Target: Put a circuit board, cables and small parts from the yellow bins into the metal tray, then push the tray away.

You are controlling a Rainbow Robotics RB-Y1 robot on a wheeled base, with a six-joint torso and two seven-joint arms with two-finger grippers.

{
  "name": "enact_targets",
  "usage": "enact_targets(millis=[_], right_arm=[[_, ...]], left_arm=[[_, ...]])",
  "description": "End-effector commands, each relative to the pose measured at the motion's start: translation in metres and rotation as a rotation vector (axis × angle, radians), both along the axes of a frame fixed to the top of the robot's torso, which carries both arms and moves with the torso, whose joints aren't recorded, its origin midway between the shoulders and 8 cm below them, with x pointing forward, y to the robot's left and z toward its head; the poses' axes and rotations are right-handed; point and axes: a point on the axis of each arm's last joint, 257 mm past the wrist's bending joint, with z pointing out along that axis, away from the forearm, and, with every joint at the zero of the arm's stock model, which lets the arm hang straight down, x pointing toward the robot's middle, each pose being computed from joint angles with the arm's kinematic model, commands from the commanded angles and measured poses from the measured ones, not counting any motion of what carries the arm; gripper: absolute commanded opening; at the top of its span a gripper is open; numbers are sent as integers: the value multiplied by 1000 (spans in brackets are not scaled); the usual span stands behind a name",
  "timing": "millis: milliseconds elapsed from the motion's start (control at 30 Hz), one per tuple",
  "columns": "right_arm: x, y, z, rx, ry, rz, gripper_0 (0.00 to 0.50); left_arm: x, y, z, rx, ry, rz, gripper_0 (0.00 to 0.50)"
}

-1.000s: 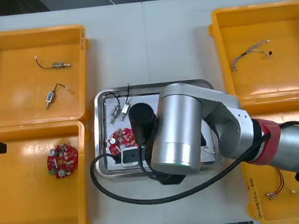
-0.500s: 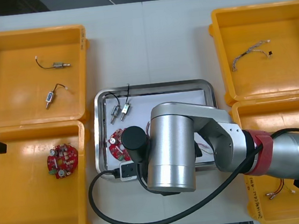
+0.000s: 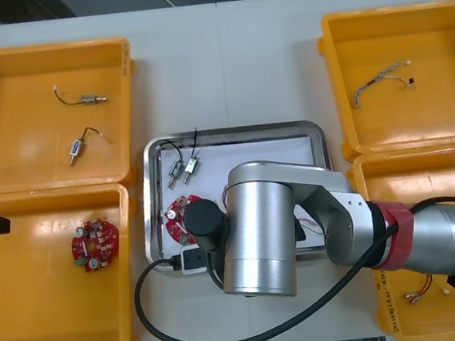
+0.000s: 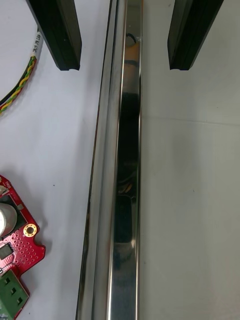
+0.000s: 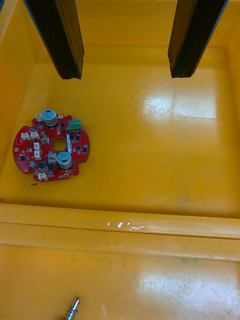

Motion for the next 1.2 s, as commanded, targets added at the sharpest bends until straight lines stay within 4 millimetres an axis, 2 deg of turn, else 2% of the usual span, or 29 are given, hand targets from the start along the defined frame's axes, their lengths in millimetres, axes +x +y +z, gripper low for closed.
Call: enact_targets(millis=[33, 367, 900, 933, 967, 1000, 1033, 1100, 1200], right_arm=[[1, 22, 4, 31, -27, -3, 500], [8, 30, -1, 40, -43, -29, 500], [12, 22, -3, 21, -57, -38, 500], [12, 21, -4, 18, -55, -39, 415], [12, 21, -3, 18, -56, -39, 415], [12, 21, -3, 18, -56, -39, 215], [12, 21, -3, 18, -56, -38, 70], [12, 21, -3, 17, -58, -36, 0], [12, 22, -3, 17, -57, -33, 0]], left_arm=[[-4, 14, 13, 93, -15, -91, 500], [-4, 14, 13, 93, -15, -91, 500], [-4, 14, 13, 93, -15, -91, 500], [-4, 14, 13, 93, -15, -91, 500], [-4, 14, 13, 93, -15, -91, 500], [-4, 14, 13, 93, -15, -91, 500], [-4, 14, 13, 93, -15, -91, 500], [-4, 14, 13, 93, -15, -91, 500], [-4, 14, 13, 93, -15, -91, 500]])
